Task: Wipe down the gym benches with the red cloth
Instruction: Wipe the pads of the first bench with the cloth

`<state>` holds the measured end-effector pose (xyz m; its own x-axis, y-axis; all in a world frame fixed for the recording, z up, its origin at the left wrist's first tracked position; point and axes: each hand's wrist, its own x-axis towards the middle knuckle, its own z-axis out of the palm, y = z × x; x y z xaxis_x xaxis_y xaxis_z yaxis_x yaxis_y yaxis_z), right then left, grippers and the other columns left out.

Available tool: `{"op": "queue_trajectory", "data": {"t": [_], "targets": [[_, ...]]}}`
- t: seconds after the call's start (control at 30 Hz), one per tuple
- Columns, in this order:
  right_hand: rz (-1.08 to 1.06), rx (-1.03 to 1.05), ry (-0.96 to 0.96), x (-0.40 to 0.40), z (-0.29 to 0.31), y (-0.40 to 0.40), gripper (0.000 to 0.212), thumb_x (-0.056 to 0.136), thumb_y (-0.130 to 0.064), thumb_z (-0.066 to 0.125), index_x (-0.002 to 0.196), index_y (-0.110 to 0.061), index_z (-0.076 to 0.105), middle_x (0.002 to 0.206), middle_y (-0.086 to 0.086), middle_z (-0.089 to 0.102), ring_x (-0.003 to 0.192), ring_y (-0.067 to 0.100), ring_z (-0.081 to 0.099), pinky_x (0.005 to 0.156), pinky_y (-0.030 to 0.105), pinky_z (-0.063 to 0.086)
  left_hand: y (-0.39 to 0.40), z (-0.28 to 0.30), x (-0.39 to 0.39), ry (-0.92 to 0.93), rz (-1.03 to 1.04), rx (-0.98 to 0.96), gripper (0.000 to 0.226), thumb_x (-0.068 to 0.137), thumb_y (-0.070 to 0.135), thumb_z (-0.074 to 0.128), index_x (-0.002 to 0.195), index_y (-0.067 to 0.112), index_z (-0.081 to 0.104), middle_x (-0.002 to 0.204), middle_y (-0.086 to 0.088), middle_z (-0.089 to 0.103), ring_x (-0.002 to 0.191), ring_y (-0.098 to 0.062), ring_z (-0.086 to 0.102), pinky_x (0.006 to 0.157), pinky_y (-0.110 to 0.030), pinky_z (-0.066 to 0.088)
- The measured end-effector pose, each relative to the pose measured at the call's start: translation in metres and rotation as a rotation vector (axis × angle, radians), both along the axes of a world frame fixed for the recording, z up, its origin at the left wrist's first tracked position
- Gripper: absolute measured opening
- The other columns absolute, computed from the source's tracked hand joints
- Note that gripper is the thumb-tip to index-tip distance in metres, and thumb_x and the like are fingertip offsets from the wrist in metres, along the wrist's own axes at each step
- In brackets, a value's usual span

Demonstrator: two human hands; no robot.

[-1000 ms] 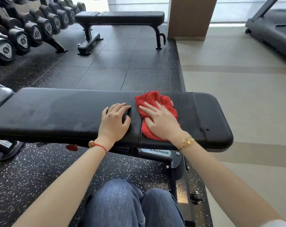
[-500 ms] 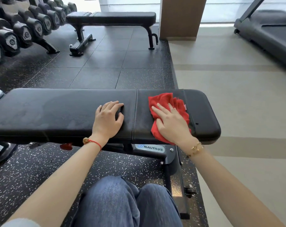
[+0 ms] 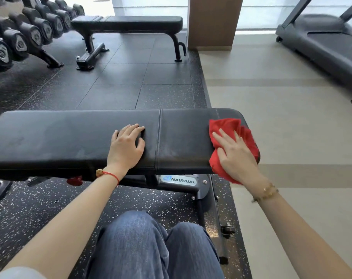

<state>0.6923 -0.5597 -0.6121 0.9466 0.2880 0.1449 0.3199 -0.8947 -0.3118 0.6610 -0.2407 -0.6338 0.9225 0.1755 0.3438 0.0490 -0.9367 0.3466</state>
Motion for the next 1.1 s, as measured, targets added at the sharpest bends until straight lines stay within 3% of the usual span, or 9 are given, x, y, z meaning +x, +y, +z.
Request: {"op": "queue_trajectory", "data": {"t": [0.13,0.3,0.4,0.57,0.7,0.87,1.0,1.1], "targets": [[0.047,0.051,0.039,0.008,0.000,-0.012,0.051,0.096,-0.021,0.041,0.145,-0.035,0.038,0.157,-0.012,0.028,0.148,0.027,0.017,0.123,0.037,0.006,0.001,-0.001,0.001,0.001,0.002,0.006,0.041,0.096,0.021,0.050,0.136,0.021,0.055,0.146,-0.001,0.050,0.140,-0.020,0.038,0.119,-0.049,0.021],[-0.043,-0.014,0.175,0.088,0.013,0.018,0.053,0.098,-0.024,0.034,0.150,-0.032,0.029,0.161,-0.008,0.017,0.147,0.037,0.010,0.122,0.044,0.001,-0.002,0.001,0.001,-0.009,0.017,0.009,0.040,0.094,0.020,0.051,0.134,0.020,0.057,0.144,-0.001,0.052,0.139,-0.020,0.040,0.119,-0.050,0.022],[0.001,-0.105,0.157,0.104,0.017,0.061,0.054,0.098,-0.025,0.032,0.151,-0.028,0.026,0.162,-0.004,0.015,0.147,0.040,0.010,0.121,0.047,0.003,-0.002,0.001,0.001,-0.024,0.023,0.010,0.039,0.093,0.021,0.052,0.132,0.021,0.058,0.141,0.001,0.054,0.137,-0.019,0.042,0.118,-0.050,0.024],[0.307,-0.150,0.046,0.048,0.012,0.133,0.054,0.099,-0.025,0.034,0.152,-0.025,0.025,0.161,-0.002,0.019,0.147,0.037,0.013,0.121,0.047,0.007,-0.001,0.002,0.002,-0.035,0.030,0.025,0.038,0.091,0.022,0.055,0.128,0.023,0.060,0.138,0.002,0.057,0.134,-0.017,0.045,0.116,-0.048,0.027],[0.432,-0.069,0.006,0.012,0.007,0.109,0.053,0.097,-0.026,0.039,0.149,-0.030,0.031,0.158,-0.008,0.026,0.148,0.027,0.016,0.122,0.040,0.007,0.003,-0.001,0.003,-0.038,0.027,0.026,0.038,0.091,0.022,0.055,0.128,0.025,0.060,0.139,0.004,0.057,0.134,-0.017,0.045,0.115,-0.047,0.027],[0.274,-0.075,0.045,0.055,0.010,0.078,0.052,0.098,-0.025,0.037,0.150,-0.030,0.030,0.159,-0.008,0.023,0.149,0.025,0.014,0.122,0.039,0.005,0.002,-0.003,0.004,-0.026,0.036,0.038,0.039,0.092,0.024,0.052,0.131,0.025,0.058,0.140,0.004,0.055,0.136,-0.017,0.043,0.116,-0.047,0.025],[0.169,-0.149,0.054,0.089,0.014,0.117,0.054,0.099,-0.023,0.031,0.152,-0.021,0.023,0.162,0.000,0.016,0.148,0.037,0.008,0.122,0.045,0.004,0.000,-0.001,0.003,-0.026,0.051,0.060,0.039,0.090,0.025,0.053,0.129,0.026,0.058,0.138,0.005,0.056,0.134,-0.016,0.045,0.115,-0.046,0.027],[0.233,-0.192,-0.010,0.075,0.013,0.154,0.055,0.099,-0.024,0.031,0.153,-0.018,0.022,0.161,0.004,0.018,0.147,0.039,0.011,0.121,0.047,0.006,0.002,-0.001,0.004,-0.035,0.048,0.064,0.038,0.089,0.025,0.055,0.126,0.027,0.059,0.136,0.007,0.057,0.132,-0.015,0.046,0.113,-0.044,0.028]]}}
